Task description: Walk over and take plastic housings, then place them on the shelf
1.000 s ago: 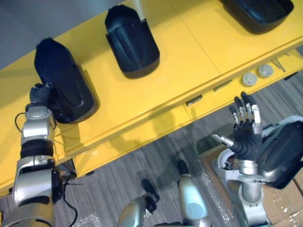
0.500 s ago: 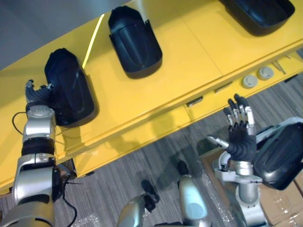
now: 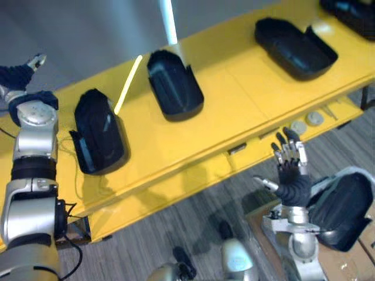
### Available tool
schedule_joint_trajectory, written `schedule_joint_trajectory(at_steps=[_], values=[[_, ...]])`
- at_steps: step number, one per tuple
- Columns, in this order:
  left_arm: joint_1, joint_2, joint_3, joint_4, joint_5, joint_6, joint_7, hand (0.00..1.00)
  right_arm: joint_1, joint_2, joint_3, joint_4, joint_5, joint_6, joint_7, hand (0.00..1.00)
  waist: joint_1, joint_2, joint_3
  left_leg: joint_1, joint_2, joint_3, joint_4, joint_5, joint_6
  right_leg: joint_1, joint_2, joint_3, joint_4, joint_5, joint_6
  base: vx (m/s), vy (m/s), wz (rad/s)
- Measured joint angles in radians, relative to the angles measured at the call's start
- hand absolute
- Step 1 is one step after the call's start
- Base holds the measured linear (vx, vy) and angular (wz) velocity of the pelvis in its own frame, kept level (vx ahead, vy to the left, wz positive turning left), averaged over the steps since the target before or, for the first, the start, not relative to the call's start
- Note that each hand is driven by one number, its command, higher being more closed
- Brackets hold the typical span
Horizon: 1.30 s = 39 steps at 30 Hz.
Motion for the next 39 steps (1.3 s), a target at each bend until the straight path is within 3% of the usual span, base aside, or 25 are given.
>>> schedule_joint_trajectory(at_steps=[1,5,9,10,12,15,19,20,22,25,29,33,36,39], values=[[0.046,-0.007,0.006,-0.080,0.005,-0.028,0.009,0.00,-0.036,-0.006,0.024,0.005,-0.017,-0.005,-0.001,0.00,0.009,-0.001,-0.015,0.021,0.000,-0.021,-0.008,0.001,-0.001,0.035,0.001,-0.023,-0.017,0.001,0.000,0.13,-0.005,0.39],[0.297,-0.103,0.107,-0.386,0.034,-0.120,0.023,0.00,-0.187,-0.027,0.092,0.049,-0.012,0.005,0.004,0.00,0.092,0.004,-0.083,0.067,-0.001,-0.085,-0.035,0.005,-0.007,0.129,0.001,-0.116,-0.068,0.001,-0.001,0.09,-0.017,0.45],[0.575,-0.249,0.242,-0.578,0.036,-0.170,0.027,0.00,-0.325,-0.018,0.121,0.106,0.019,0.068,0.025,0.00,0.170,-0.012,-0.128,0.067,-0.004,-0.160,-0.038,0.008,-0.013,0.185,0.000,-0.194,-0.107,0.002,-0.001,0.02,-0.035,0.53],[0.617,-0.273,0.254,-0.605,0.037,-0.179,0.026,0.00,-0.339,-0.013,0.124,0.115,0.020,0.076,0.028,0.00,0.181,-0.017,-0.130,0.066,-0.005,-0.171,-0.039,0.010,-0.015,0.193,0.000,-0.208,-0.112,0.002,-0.001,-0.01,-0.040,0.48],[0.788,-0.379,0.273,-0.723,0.037,-0.193,0.013,0.00,-0.365,0.014,0.129,0.128,0.025,0.118,0.059,0.00,0.237,-0.036,-0.142,0.063,-0.010,-0.214,-0.049,0.021,-0.017,0.209,-0.001,-0.249,-0.120,0.002,-0.001,-0.03,-0.044,0.51],[0.961,-0.519,0.271,-0.788,0.007,-0.207,-0.057,0.00,-0.406,0.051,0.164,0.152,0.025,0.153,0.091,0.00,0.278,-0.058,-0.151,0.061,-0.021,-0.251,-0.066,0.039,-0.016,0.226,-0.005,-0.294,-0.126,0.002,-0.001,-0.05,-0.029,0.43],[1.096,-0.627,0.235,-0.728,-0.048,-0.179,-0.134,0.00,-0.446,0.087,0.240,0.210,0.013,0.204,0.152,0.00,0.310,-0.084,-0.160,0.044,-0.032,-0.284,-0.086,0.057,-0.016,0.220,-0.013,-0.325,-0.129,0.001,-0.001,-0.07,-0.013,0.27],[1.122,-0.649,0.236,-0.657,-0.067,-0.177,-0.145,0.00,-0.455,0.093,0.262,0.232,0.013,0.220,0.178,1.00,0.315,-0.090,-0.164,0.044,-0.035,-0.287,-0.109,0.070,-0.017,0.214,-0.015,-0.337,-0.129,0.001,-0.002,-0.05,-0.003,0.17],[1.143,-0.667,0.243,-0.522,-0.093,-0.177,-0.158,0.00,-0.456,0.092,0.289,0.252,0.014,0.245,0.208,1.00,0.325,-0.102,-0.170,0.046,-0.038,-0.289,-0.142,0.087,-0.013,0.199,-0.018,-0.343,-0.124,0.001,-0.002,-0.04,0.003,0.13],[1.180,-0.678,0.250,-0.334,-0.090,-0.214,-0.186,0.00,-0.480,0.094,0.331,0.314,0.013,0.261,0.229,1.00,0.332,-0.129,-0.160,0.044,-0.039,-0.291,-0.150,0.096,-0.017,0.195,-0.019,-0.345,-0.116,0.001,-0.002,0.00,0.003,0.01],[1.174,-0.694,0.240,-0.235,-0.086,-0.267,-0.247,0.00,-0.519,0.100,0.352,0.334,-0.008,0.261,0.216,1.00,0.338,-0.153,-0.144,0.002,-0.040,-0.295,-0.123,0.095,-0.015,0.162,-0.025,-0.349,-0.097,0.001,-0.002,-0.01,0.010,0.06],[1.092,-0.687,0.199,-0.152,-0.084,-0.288,-0.263,0.00,-0.616,0.110,0.363,0.384,-0.028,0.259,0.214,1.00,0.344,-0.131,-0.060,-0.063,-0.040,-0.297,-0.036,0.071,-0.005,0.125,-0.034,-0.344,-0.066,0.004,-0.005,-0.09,0.025,0.00],[1.033,-0.687,0.162,-0.096,-0.104,-0.294,-0.292,0.00,-0.673,0.131,0.364,0.455,-0.069,0.267,0.189,1.00,0.355,-0.101,0.005,-0.115,-0.035,-0.297,0.010,0.064,0.000,0.090,-0.033,-0.342,-0.060,0.017,-0.013,-0.12,0.019,-0.01],[1.031,-0.686,0.158,-0.056,-0.136,-0.297,-0.300,0.00,-0.689,0.140,0.364,0.516,-0.096,0.285,0.153,1.00,0.360,-0.096,0.050,-0.117,-0.033,-0.297,0.011,0.064,-0.001,0.089,-0.030,-0.342,-0.061,0.020,-0.015,-0.02,0.001,0.00]])
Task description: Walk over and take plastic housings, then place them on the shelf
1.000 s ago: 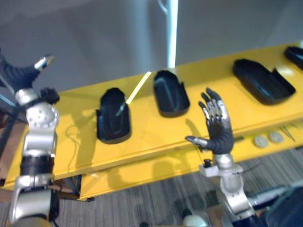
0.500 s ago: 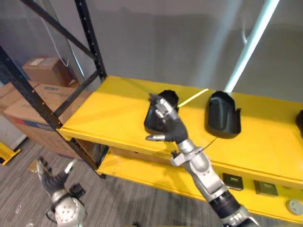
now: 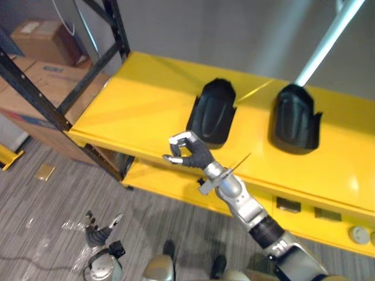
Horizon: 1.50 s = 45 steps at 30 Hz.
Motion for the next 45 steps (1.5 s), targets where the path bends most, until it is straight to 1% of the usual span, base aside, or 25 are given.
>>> schedule_joint_trajectory(at_steps=[2,3,7,9,14,17,22,27,32,34,35,38,45], values=[[0.001,0.005,-0.019,0.035,-0.008,0.000,-0.003,0.00,-0.002,-0.009,-0.011,0.005,0.000,0.002,-0.007,1.00,0.003,-0.002,0.005,-0.014,0.000,-0.001,0.002,0.000,0.000,-0.011,0.000,0.000,-0.001,0.000,0.000,0.03,0.004,0.03],[0.001,0.005,-0.032,0.036,-0.010,-0.001,-0.012,0.00,-0.011,-0.009,-0.019,0.006,0.001,0.002,-0.007,1.00,0.004,0.000,0.018,-0.014,-0.001,0.000,0.006,0.000,0.000,-0.012,-0.001,0.000,0.001,0.000,0.000,0.04,0.009,0.01],[-0.002,0.012,-0.065,0.036,-0.044,-0.004,-0.029,0.00,-0.061,-0.009,-0.027,0.051,0.000,0.004,-0.025,1.00,0.005,0.007,0.033,-0.027,0.000,0.000,0.022,-0.002,0.000,-0.016,-0.001,0.000,0.003,0.000,0.000,0.01,0.005,0.02],[-0.002,0.019,-0.072,0.036,-0.046,-0.012,-0.037,0.00,-0.071,-0.008,-0.035,0.054,0.000,0.005,-0.031,1.00,0.005,0.014,0.054,-0.028,0.001,0.001,0.031,-0.007,-0.001,-0.016,-0.002,0.001,0.008,-0.001,-0.002,0.00,0.000,0.00],[-0.003,0.034,-0.078,0.042,-0.048,-0.018,-0.052,0.00,-0.071,-0.007,-0.066,0.086,-0.023,0.006,-0.070,1.00,0.004,0.019,0.086,-0.029,0.004,0.004,0.035,-0.008,0.001,-0.025,-0.003,0.001,0.027,-0.006,-0.007,-0.03,0.000,-0.02],[-0.003,0.036,-0.106,0.044,-0.082,-0.018,-0.060,0.00,-0.074,-0.007,-0.102,0.117,-0.038,0.006,-0.081,1.00,0.004,0.027,0.098,-0.031,0.004,0.005,0.036,-0.007,0.001,-0.032,-0.005,0.002,0.037,-0.009,-0.008,-0.01,-0.001,-0.01],[-0.004,0.035,-0.127,0.044,-0.086,-0.018,-0.065,0.00,-0.084,-0.009,-0.132,0.149,-0.038,0.000,-0.087,1.00,0.003,0.030,0.101,-0.033,0.007,0.005,0.035,-0.007,0.000,-0.048,-0.007,0.002,0.064,-0.028,-0.008,0.00,0.000,0.00],[-0.008,0.034,-0.150,0.042,-0.117,-0.018,-0.065,0.00,-0.126,-0.018,-0.140,0.159,-0.039,-0.004,-0.094,1.00,-0.002,0.048,0.124,-0.030,0.008,0.005,0.034,-0.007,0.000,-0.053,-0.009,0.002,0.083,-0.040,-0.010,0.00,0.000,0.00],[-0.009,0.035,-0.161,0.040,-0.123,-0.018,-0.066,0.00,-0.216,-0.017,-0.144,0.249,-0.041,-0.043,-0.135,1.00,-0.001,0.057,0.129,-0.028,0.008,0.001,0.033,-0.005,-0.002,-0.068,-0.016,-0.001,0.125,-0.065,-0.010,0.00,-0.007,0.02],[-0.009,0.035,-0.182,0.039,-0.124,-0.018,-0.067,0.00,-0.248,-0.017,-0.161,0.279,-0.041,-0.052,-0.140,1.00,0.003,0.066,0.133,-0.028,0.006,0.000,0.033,-0.005,-0.003,-0.074,-0.020,-0.002,0.139,-0.072,-0.011,0.00,-0.007,0.02],[-0.009,0.033,-0.192,0.036,-0.124,-0.018,-0.069,0.00,-0.269,-0.017,-0.176,0.300,-0.041,-0.055,-0.153,1.00,0.007,0.072,0.137,-0.029,0.005,0.000,0.032,-0.004,-0.004,-0.080,-0.024,-0.002,0.150,-0.078,-0.010,0.00,0.000,0.00],[-0.010,0.033,-0.192,0.023,-0.125,-0.018,-0.071,0.00,-0.308,-0.022,-0.202,0.349,-0.038,-0.072,-0.169,1.00,0.014,0.086,0.144,-0.028,0.000,-0.011,0.031,-0.002,-0.005,-0.083,-0.033,-0.013,0.172,-0.093,-0.008,0.00,-0.010,0.09],[-0.010,0.032,-0.193,0.023,-0.125,-0.018,-0.079,0.00,-0.323,-0.029,-0.206,0.355,-0.038,-0.078,-0.181,1.00,0.020,0.090,0.147,-0.028,-0.002,-0.024,0.029,-0.001,-0.006,-0.085,-0.038,-0.025,0.189,-0.108,-0.009,0.03,-0.015,0.06]])
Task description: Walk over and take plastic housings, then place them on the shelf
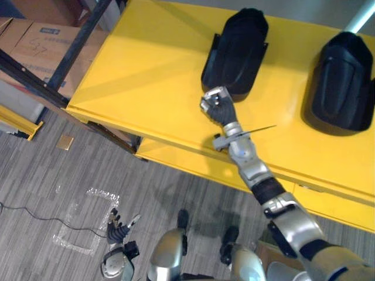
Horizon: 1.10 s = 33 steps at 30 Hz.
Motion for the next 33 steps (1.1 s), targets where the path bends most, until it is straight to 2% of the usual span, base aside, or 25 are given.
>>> schedule_joint_trajectory(at_steps=[4,7,10,14,15,17,19,20,23,25,29,33], values=[[0.000,0.000,-0.001,0.000,0.000,0.000,0.000,0.00,0.024,0.003,0.007,-0.033,0.000,-0.011,-0.016,1.00,-0.002,0.000,0.000,0.002,0.001,0.002,0.000,0.000,0.000,0.000,0.000,0.002,0.000,0.000,0.000,0.00,0.000,0.00],[0.001,0.000,-0.001,0.001,0.000,0.000,0.001,0.00,0.145,0.008,0.011,-0.254,-0.013,-0.010,-0.022,1.00,-0.006,-0.002,0.001,0.003,0.002,0.008,0.000,-0.001,-0.001,0.000,0.000,0.007,0.000,0.000,0.000,0.00,-0.002,-0.04],[0.005,-0.001,0.003,0.002,0.000,-0.001,0.007,0.00,0.216,0.038,0.037,-0.508,-0.041,-0.003,-0.035,1.00,-0.030,-0.018,0.011,0.015,0.007,0.039,-0.001,-0.003,-0.002,-0.001,0.003,0.028,-0.002,0.003,0.002,-0.02,-0.003,-0.20],[0.005,-0.001,0.008,0.003,0.000,-0.008,0.008,0.00,0.227,0.046,0.010,-0.691,-0.042,-0.005,-0.051,1.00,-0.057,-0.033,0.011,0.019,0.011,0.057,0.000,-0.006,0.000,0.003,0.011,0.042,-0.024,0.021,0.008,-0.02,0.001,-0.14],[0.005,-0.002,0.011,0.003,0.000,-0.013,0.008,0.00,0.234,0.046,-0.009,-0.711,-0.042,-0.005,-0.063,0.00,-0.058,-0.036,0.010,0.020,0.011,0.061,0.000,-0.006,0.000,0.004,0.013,0.051,-0.032,0.028,0.009,-0.01,0.011,-0.17],[0.005,-0.002,0.015,0.004,0.001,-0.019,0.009,0.00,0.240,0.045,-0.043,-0.715,-0.044,0.005,-0.064,0.00,-0.058,-0.040,0.008,0.021,0.012,0.068,0.000,-0.006,0.001,0.006,0.015,0.053,-0.041,0.036,0.010,-0.01,0.005,-0.10],[0.005,-0.001,0.013,0.012,0.001,-0.020,0.009,0.00,0.242,0.035,-0.062,-0.712,-0.047,0.051,-0.078,0.00,-0.059,-0.046,0.005,0.024,0.015,0.072,0.000,-0.006,0.001,0.017,0.020,0.056,-0.060,0.046,0.010,0.00,0.000,-0.08],[0.005,-0.001,0.008,0.024,0.001,-0.020,0.009,0.00,0.243,0.022,-0.070,-0.706,-0.037,0.108,-0.093,0.00,-0.058,-0.051,0.002,0.036,0.016,0.076,-0.004,-0.006,0.001,0.029,0.024,0.058,-0.074,0.052,0.009,0.01,-0.002,-0.08],[0.010,0.000,0.003,0.038,0.001,-0.020,0.009,0.00,0.239,0.023,-0.121,-0.576,-0.037,0.207,-0.164,0.00,-0.057,-0.072,-0.014,0.038,0.021,0.078,-0.004,-0.006,0.000,0.040,0.031,0.057,-0.092,0.061,0.007,0.00,-0.002,-0.02],[0.011,0.000,-0.009,0.043,0.001,-0.020,0.010,0.00,0.236,0.023,-0.164,-0.456,-0.013,0.239,-0.192,0.00,-0.054,-0.079,-0.018,0.037,0.022,0.078,-0.004,-0.006,0.000,0.043,0.034,0.057,-0.103,0.069,0.005,0.00,0.000,0.00],[0.012,-0.001,-0.040,0.042,0.001,-0.019,0.012,0.00,0.236,0.012,-0.190,-0.360,0.053,0.270,-0.186,0.00,-0.057,-0.079,-0.018,0.037,0.020,0.080,-0.004,-0.006,0.001,0.053,0.034,0.058,-0.123,0.081,0.008,0.00,0.000,0.00],[0.012,0.000,-0.039,0.041,0.001,-0.019,0.011,0.00,0.203,0.006,-0.188,-0.321,0.082,0.272,-0.162,0.00,-0.056,-0.079,-0.018,0.037,0.020,0.078,-0.002,-0.005,0.000,0.053,0.034,0.057,-0.123,0.082,0.007,0.00,0.000,0.00]])
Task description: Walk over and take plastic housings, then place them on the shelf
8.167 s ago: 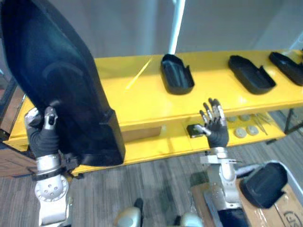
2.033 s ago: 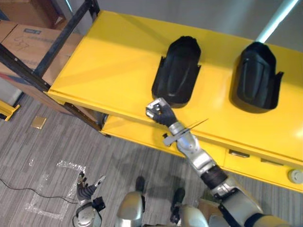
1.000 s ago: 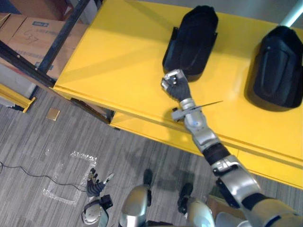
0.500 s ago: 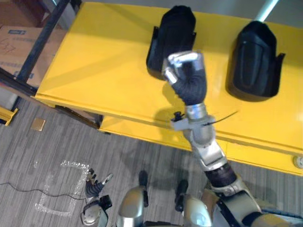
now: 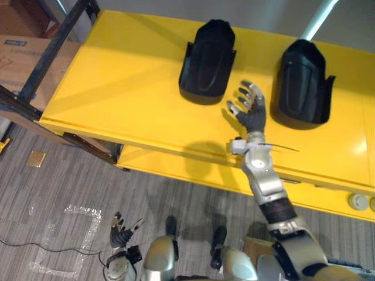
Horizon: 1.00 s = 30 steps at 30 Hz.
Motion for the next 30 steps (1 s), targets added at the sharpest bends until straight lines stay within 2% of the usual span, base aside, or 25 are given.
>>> schedule_joint_trajectory(at_steps=[2,6,7,12,14,16,18,19,22,25,28,30], values=[[0.000,0.000,0.000,0.000,0.000,0.000,0.000,0.00,-0.012,-0.004,0.000,0.015,-0.001,-0.008,-0.008,0.00,0.001,0.000,0.000,-0.001,-0.001,-0.001,0.000,0.000,0.000,0.000,0.000,-0.001,0.000,0.000,0.000,0.00,0.000,0.00],[0.000,0.000,0.000,0.001,0.001,0.000,-0.003,0.00,-0.019,-0.004,0.001,0.013,-0.024,-0.077,-0.050,0.00,0.001,0.000,0.000,-0.001,-0.001,-0.002,-0.001,0.000,0.000,0.000,0.000,-0.001,0.000,0.000,0.000,0.00,0.000,0.00],[0.000,0.000,0.000,0.001,0.001,0.000,-0.003,0.00,-0.021,-0.005,0.000,0.013,-0.024,-0.082,-0.052,0.00,0.001,0.000,0.000,-0.001,-0.001,-0.001,-0.001,0.000,0.000,0.000,0.000,-0.001,-0.001,0.000,0.000,0.00,0.000,0.00],[0.000,0.000,0.000,0.001,0.001,0.000,-0.013,0.00,-0.027,-0.004,0.002,-0.023,-0.040,-0.125,-0.025,0.00,-0.001,0.002,-0.006,0.001,-0.001,0.002,-0.007,0.000,0.000,0.000,0.001,0.002,-0.009,0.003,0.000,0.00,0.000,-0.01],[0.000,0.000,0.000,0.007,0.001,-0.001,-0.024,0.00,-0.018,-0.005,0.013,-0.116,-0.068,-0.149,-0.028,0.00,-0.002,0.000,-0.024,0.000,-0.001,0.008,-0.014,0.001,-0.001,0.004,0.005,0.007,-0.036,0.019,0.000,0.03,0.001,-0.06],[0.000,0.000,0.000,0.011,0.002,-0.001,-0.032,0.00,0.003,-0.008,0.026,-0.200,-0.120,-0.153,-0.033,0.00,-0.004,-0.002,-0.048,0.003,-0.002,0.010,-0.017,0.000,-0.001,0.014,0.007,0.013,-0.057,0.027,0.001,0.06,0.007,-0.07],[0.004,0.000,0.003,0.035,0.004,-0.003,-0.034,0.00,0.057,-0.008,0.026,-0.331,-0.132,-0.153,-0.032,0.00,-0.006,-0.015,-0.095,0.038,-0.002,0.029,-0.042,0.000,-0.002,0.038,0.011,0.025,-0.077,0.029,0.003,0.08,0.002,-0.16],[0.016,0.000,0.005,0.050,0.012,-0.003,-0.037,0.00,0.106,-0.014,0.017,-0.411,-0.132,-0.150,-0.029,0.00,-0.023,-0.031,-0.139,0.042,-0.002,0.033,-0.056,0.000,-0.002,0.038,0.014,0.028,-0.088,0.030,0.004,0.06,-0.006,-0.16],[0.030,0.000,0.009,0.090,0.027,-0.006,-0.040,0.00,0.236,-0.039,-0.042,-0.534,-0.121,-0.139,-0.014,0.00,-0.049,-0.066,-0.190,0.088,0.000,0.080,-0.092,-0.002,-0.005,0.045,0.018,0.071,-0.093,0.030,0.004,0.04,0.006,-0.40],[0.027,0.001,0.011,0.123,0.062,-0.002,-0.043,0.00,0.403,-0.066,-0.150,-0.597,-0.117,-0.107,-0.009,0.00,-0.075,-0.086,-0.223,0.123,-0.001,0.129,-0.121,-0.002,-0.005,0.041,0.020,0.119,-0.094,0.035,0.012,0.02,0.027,-0.50],[0.016,0.001,0.015,0.164,0.106,0.001,-0.049,0.00,0.599,-0.066,-0.255,-0.603,-0.075,-0.089,-0.007,0.00,-0.120,-0.094,-0.236,0.166,0.000,0.201,-0.142,-0.007,-0.010,0.035,0.029,0.195,-0.095,0.045,0.013,0.00,0.031,-0.68],[0.019,0.000,0.022,0.179,0.141,0.003,-0.070,0.00,0.740,-0.051,-0.339,-0.602,-0.007,-0.087,0.001,0.00,-0.157,-0.087,-0.241,0.197,0.006,0.261,-0.148,-0.020,-0.016,0.029,0.040,0.257,-0.096,0.054,0.012,-0.01,0.023,-0.87]])
